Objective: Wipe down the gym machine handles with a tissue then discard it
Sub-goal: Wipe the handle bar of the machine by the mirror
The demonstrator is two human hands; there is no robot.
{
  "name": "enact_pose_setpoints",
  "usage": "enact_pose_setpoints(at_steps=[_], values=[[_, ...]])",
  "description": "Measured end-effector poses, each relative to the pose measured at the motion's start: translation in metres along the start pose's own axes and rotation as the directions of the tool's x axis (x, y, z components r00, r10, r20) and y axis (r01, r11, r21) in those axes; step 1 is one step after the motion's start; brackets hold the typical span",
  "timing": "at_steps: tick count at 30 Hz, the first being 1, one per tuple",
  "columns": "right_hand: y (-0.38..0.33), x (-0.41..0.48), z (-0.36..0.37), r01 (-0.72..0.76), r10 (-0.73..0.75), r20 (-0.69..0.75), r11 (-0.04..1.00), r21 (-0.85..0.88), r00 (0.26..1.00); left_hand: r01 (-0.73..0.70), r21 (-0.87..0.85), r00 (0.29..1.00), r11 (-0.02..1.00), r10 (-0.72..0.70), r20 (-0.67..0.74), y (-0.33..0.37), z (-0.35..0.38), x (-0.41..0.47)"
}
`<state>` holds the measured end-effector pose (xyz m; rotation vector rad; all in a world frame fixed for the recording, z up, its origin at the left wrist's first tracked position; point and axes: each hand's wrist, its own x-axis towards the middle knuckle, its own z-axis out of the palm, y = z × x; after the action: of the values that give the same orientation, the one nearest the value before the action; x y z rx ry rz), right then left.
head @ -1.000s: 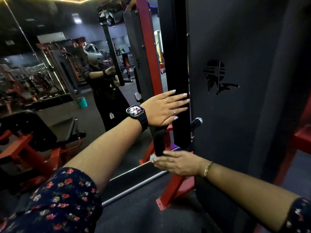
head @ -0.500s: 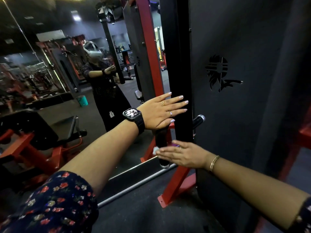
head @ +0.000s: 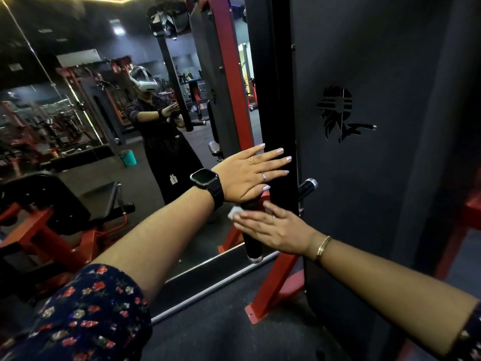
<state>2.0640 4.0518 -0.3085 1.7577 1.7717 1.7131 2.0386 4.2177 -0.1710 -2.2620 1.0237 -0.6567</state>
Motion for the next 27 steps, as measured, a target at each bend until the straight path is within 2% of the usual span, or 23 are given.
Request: enact_pose_setpoints(at_steps=[3,5,8,10,12,14,15,16,17,18,19,20,21,22,23,25,27], values=[[-0.010,0.015,0.000,-0.096,0.098,-0.045,0.994,0.046,0.994,0.002,-0.013,1.000,1.000,-0.002,-0.004,0.001,0.000,0.000],[-0.026,0.008,0.007,-0.032,0.032,0.007,0.998,0.046,0.999,0.011,-0.024,1.000,1.000,-0.012,-0.011,0.003,0.000,0.000],[-0.055,-0.024,0.018,0.151,-0.158,0.190,0.987,0.052,0.969,0.039,-0.038,0.999,0.998,-0.040,-0.021,0.005,0.000,-0.002],[-0.070,-0.047,0.017,0.165,-0.184,0.287,0.982,0.086,0.940,0.055,-0.047,0.998,0.997,-0.056,-0.027,0.007,0.001,-0.003],[-0.083,-0.067,0.011,0.044,-0.102,0.341,0.984,0.175,0.935,0.069,-0.058,0.997,0.996,-0.070,-0.028,0.008,0.001,-0.005],[-0.094,-0.080,0.005,-0.202,0.082,0.344,0.921,0.332,0.936,0.079,-0.069,0.996,0.995,-0.081,-0.033,0.008,0.002,-0.005],[-0.100,-0.081,0.001,-0.390,0.243,0.348,0.799,0.458,0.905,0.078,-0.071,0.996,0.994,-0.081,-0.037,0.008,0.002,-0.005],[-0.109,-0.077,-0.003,-0.583,0.430,0.394,0.572,0.577,0.812,0.077,-0.072,0.996,0.994,-0.080,-0.042,0.008,0.003,-0.005],[-0.118,-0.067,-0.011,-0.738,0.596,0.514,0.210,0.642,0.617,0.075,-0.070,0.996,0.995,-0.078,-0.045,0.008,0.003,-0.005],[-0.125,-0.055,-0.016,-0.774,0.689,0.643,-0.189,0.605,0.335,0.074,-0.069,0.996,0.995,-0.078,-0.047,0.008,0.003,-0.005],[-0.127,-0.045,-0.020,-0.690,0.671,0.741,-0.524,0.500,0.026,0.075,-0.070,0.996,0.995,-0.079,-0.047,0.008,0.003,-0.005],[-0.124,-0.036,-0.023,-0.532,0.565,0.801,-0.749,0.396,-0.199,0.077,-0.072,0.996,0.994,-0.080,-0.046,0.008,0.003,-0.005],[-0.122,-0.031,-0.023,-0.355,0.420,0.857,-0.882,0.308,-0.299,0.079,-0.076,0.996,0.994,-0.082,-0.044,0.008,0.003,-0.006],[-0.115,-0.026,-0.022,-0.221,0.296,0.905,-0.947,0.235,-0.306,0.079,-0.077,0.996,0.994,-0.082,-0.042,0.008,0.004,-0.005],[-0.105,-0.021,-0.023,-0.157,0.229,0.934,-0.969,0.191,-0.276,0.077,-0.077,0.996,0.994,-0.080,-0.042,0.008,0.004,-0.005],[-0.087,-0.005,-0.020,-0.074,0.176,0.961,-0.984,0.164,-0.212,0.075,-0.072,0.996,0.995,-0.078,-0.045,0.009,0.004,-0.005],[-0.075,0.012,-0.015,0.023,0.114,0.968,-0.992,0.122,-0.222,0.076,-0.075,0.995,0.994,-0.080,-0.051,0.009,0.003,-0.005]])
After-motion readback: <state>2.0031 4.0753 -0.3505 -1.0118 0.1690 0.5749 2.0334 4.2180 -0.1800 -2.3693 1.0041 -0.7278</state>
